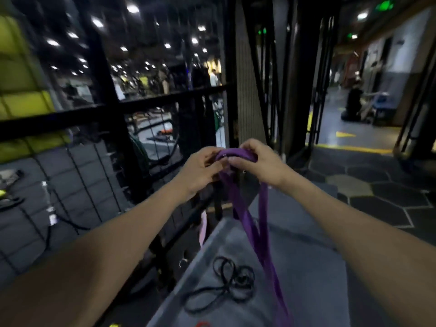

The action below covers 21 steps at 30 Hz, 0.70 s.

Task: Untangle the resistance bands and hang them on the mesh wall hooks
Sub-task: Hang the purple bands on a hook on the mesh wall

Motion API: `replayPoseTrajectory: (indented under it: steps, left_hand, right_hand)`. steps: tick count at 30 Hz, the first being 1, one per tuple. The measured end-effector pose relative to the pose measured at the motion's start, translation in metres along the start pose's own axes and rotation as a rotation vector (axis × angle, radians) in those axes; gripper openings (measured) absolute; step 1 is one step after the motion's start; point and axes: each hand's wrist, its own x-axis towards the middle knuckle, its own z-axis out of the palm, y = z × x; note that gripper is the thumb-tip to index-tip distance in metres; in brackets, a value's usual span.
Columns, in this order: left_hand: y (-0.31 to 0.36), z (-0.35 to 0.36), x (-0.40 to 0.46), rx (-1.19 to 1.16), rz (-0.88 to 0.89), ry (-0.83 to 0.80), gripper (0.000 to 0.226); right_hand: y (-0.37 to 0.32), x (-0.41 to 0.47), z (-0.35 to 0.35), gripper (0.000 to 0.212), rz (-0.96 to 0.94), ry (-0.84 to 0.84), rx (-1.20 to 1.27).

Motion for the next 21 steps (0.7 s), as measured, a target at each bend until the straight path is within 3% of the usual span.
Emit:
replayPoseTrajectory:
  steps: [5,8,17,21]
  left_hand:
    - [0.082,-0.034,0.0,-0.049,0.144,0.172,0.013]
    - [0.134,-0.058,0.0,0.007,0.225,0.269,0.021]
    - [0.273,-0.155,-0.036,0.228,0.444,0.591,0.01]
    - [0.314,-0.193,-0.061,0.267,0.431,0.727,0.008]
  right_hand:
    - [-0.072,0.037,-0.015,0.014,-0.21,0.144,0.047]
    - [-0.12,0.058,-0.019,0.015,-0.292,0.176,0.111]
    - [-0.275,0.118,0.006,0.021,-0.532,0.189,0.324]
    - [-0.334,0.132,0.033,0.027,-0.564,0.137,0.511]
